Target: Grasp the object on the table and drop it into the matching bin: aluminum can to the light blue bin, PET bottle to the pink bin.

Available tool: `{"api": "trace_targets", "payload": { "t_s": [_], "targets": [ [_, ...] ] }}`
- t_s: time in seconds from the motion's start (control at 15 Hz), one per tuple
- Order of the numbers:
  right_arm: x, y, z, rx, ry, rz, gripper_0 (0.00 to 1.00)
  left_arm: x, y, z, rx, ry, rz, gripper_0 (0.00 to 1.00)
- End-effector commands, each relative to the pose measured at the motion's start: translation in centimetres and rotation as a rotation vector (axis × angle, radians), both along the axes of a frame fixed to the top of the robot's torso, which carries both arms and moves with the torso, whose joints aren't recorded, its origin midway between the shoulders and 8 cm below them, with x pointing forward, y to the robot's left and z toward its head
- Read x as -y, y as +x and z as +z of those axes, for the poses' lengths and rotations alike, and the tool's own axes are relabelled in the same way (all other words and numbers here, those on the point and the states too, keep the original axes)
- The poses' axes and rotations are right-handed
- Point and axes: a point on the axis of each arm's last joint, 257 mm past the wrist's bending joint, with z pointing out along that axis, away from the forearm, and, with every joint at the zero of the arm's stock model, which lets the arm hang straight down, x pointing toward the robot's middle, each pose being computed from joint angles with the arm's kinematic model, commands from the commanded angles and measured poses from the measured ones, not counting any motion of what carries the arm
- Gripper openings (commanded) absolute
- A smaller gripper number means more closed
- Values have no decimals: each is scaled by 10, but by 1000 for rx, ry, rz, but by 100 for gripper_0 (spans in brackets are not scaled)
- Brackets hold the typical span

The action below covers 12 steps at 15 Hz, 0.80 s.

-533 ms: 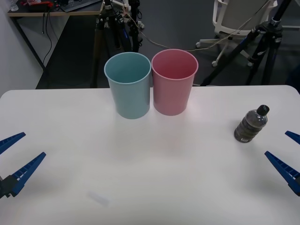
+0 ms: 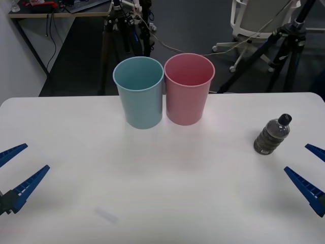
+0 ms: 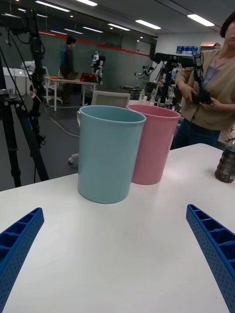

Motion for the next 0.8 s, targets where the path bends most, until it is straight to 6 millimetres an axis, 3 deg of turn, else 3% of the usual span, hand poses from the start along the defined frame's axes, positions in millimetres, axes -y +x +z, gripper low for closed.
{"api": "trace_targets", "payload": {
  "t_s": [0.07, 0.47, 0.8],
  "targets": [
    [4, -10, -7, -6, -6, -12, 100, 0, 0, 0, 0, 0, 0, 100],
    [37, -19, -31, 6, -95, -191, 100, 0, 0, 0, 0, 0, 0, 100],
    [63, -5, -65, -17, -134, -354, 100, 0, 0, 0, 0, 0, 0, 100]
  ]
}}
